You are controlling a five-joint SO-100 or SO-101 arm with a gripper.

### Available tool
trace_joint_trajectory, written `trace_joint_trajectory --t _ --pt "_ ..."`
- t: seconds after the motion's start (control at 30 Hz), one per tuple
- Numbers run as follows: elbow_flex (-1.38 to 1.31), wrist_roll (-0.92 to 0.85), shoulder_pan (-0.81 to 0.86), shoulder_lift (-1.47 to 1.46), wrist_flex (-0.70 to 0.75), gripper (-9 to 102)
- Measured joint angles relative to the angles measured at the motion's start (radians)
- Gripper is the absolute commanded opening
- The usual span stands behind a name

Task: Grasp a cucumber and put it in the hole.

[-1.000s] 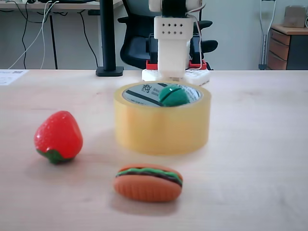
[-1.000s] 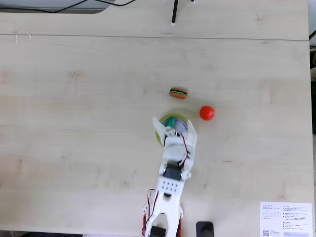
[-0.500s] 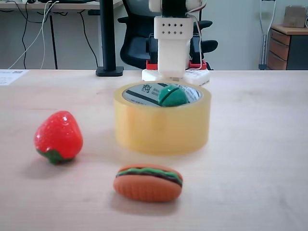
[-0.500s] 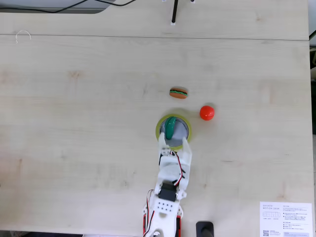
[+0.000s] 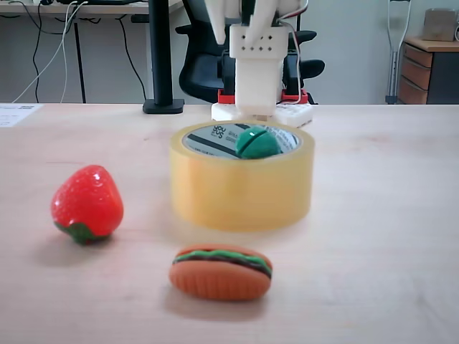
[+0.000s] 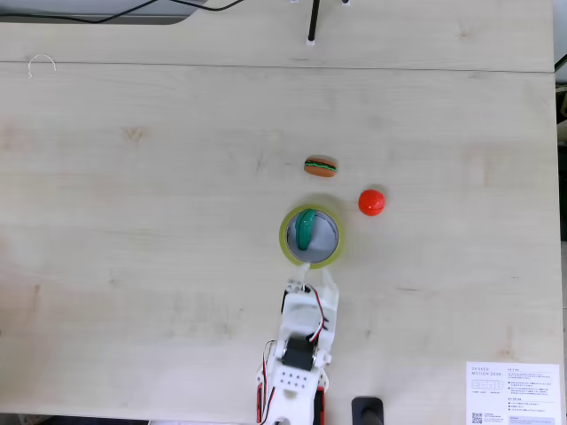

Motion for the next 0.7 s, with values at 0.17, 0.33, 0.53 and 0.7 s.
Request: trace_joint_trajectory --t 0.17,0.33,0.53,0.7 --pt "0.077 0.0 -0.002 0.124 0.06 5" --pt "0.179 0.0 -0.002 0.21 0.064 6" --pt "0.295 0.021 -0.009 0.293 0.064 7" --pt "0.376 0.021 -0.009 0.295 0.064 8"
